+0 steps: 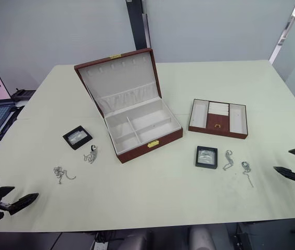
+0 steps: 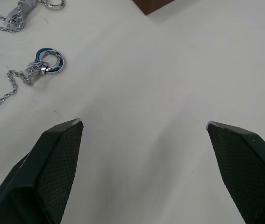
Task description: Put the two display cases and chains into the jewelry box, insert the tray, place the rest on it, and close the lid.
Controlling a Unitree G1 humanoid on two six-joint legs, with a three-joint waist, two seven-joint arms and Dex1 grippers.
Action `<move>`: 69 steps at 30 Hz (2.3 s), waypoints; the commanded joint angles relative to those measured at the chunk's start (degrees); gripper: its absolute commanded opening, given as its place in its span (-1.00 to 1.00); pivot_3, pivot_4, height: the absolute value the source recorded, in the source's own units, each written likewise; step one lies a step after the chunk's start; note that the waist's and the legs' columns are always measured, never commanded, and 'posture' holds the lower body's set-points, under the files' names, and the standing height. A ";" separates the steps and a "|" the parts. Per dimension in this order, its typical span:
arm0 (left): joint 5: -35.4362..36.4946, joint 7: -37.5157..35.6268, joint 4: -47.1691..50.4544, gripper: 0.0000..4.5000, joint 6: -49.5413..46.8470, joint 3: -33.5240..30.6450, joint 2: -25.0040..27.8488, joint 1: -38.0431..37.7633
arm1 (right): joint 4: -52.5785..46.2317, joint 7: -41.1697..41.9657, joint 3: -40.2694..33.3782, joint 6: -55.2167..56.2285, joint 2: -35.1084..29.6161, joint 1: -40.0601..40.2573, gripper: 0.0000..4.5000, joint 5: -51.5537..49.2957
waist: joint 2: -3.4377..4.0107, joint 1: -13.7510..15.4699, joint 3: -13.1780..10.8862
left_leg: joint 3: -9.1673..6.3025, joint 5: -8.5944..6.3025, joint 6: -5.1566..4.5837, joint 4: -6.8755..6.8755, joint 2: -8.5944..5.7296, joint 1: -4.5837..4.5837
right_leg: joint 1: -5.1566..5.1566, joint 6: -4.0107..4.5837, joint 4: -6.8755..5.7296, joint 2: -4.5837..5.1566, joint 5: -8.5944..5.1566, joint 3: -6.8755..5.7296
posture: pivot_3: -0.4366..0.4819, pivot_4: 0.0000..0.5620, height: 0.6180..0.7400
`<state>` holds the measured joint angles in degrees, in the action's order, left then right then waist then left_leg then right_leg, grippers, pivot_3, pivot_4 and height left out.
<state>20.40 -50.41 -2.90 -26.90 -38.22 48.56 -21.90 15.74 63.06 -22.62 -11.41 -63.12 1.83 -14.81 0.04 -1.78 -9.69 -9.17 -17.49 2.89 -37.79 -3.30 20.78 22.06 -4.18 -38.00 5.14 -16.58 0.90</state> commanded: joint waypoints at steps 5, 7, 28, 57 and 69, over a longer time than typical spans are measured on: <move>7.61 4.50 11.64 1.00 -8.85 -4.59 -3.58 1.08 | -11.75 -3.77 -5.02 -7.32 0.45 -1.58 0.99 -4.05 | -0.01 -0.03 0.00 | 0.00 0.00 0.00 -0.02 0.07 0.00 | 0.00 -0.02 0.00 0.01 0.01 0.03 | -0.05 -0.47 1.00; 9.44 6.70 15.15 1.00 -11.44 -3.94 -4.56 3.01 | -15.86 -4.69 -3.66 -10.29 0.59 -4.77 0.99 -5.75 | 0.00 -0.03 0.00 | 0.00 0.00 0.00 -0.04 0.14 0.00 | 0.00 -0.06 0.00 0.01 0.05 0.07 | -0.05 -0.47 1.00; 3.07 28.03 16.12 -1.00 -23.77 22.89 -12.09 33.79 | 16.60 -13.91 38.92 -4.49 34.03 -60.10 -0.98 14.71 | -0.24 -0.18 -0.08 | -0.03 0.16 0.29 -0.05 -0.06 0.21 | 0.49 0.04 -0.04 -0.05 0.18 0.11 | -0.05 -0.47 1.00; -2.31 25.13 4.54 -1.00 -22.66 33.08 -13.88 46.19 | 39.87 -4.96 38.80 5.34 46.02 -69.46 -0.98 21.63 | -0.26 -1.62 -0.06 | 0.12 0.33 0.58 -0.12 -0.07 0.26 | 1.22 0.14 -0.98 0.04 0.24 0.10 | -0.05 -0.47 1.00; -4.89 18.42 -0.39 -1.00 -19.33 36.36 -13.34 50.37 | 27.88 1.83 39.48 -1.12 45.31 -63.40 -0.98 20.51 | -0.27 -1.39 -0.06 | 0.07 0.33 0.58 -0.12 -0.10 0.27 | 1.23 0.14 -0.97 0.05 0.24 0.08 | -0.05 -0.47 1.00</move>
<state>14.93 -29.60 -4.88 -48.17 -3.58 35.47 26.43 47.25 61.86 16.67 -11.92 -19.39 -62.11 7.70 -0.23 -3.17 -9.75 -9.12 -17.16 3.47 -37.91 -3.40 21.05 23.28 -4.04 -38.97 5.18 -16.34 0.97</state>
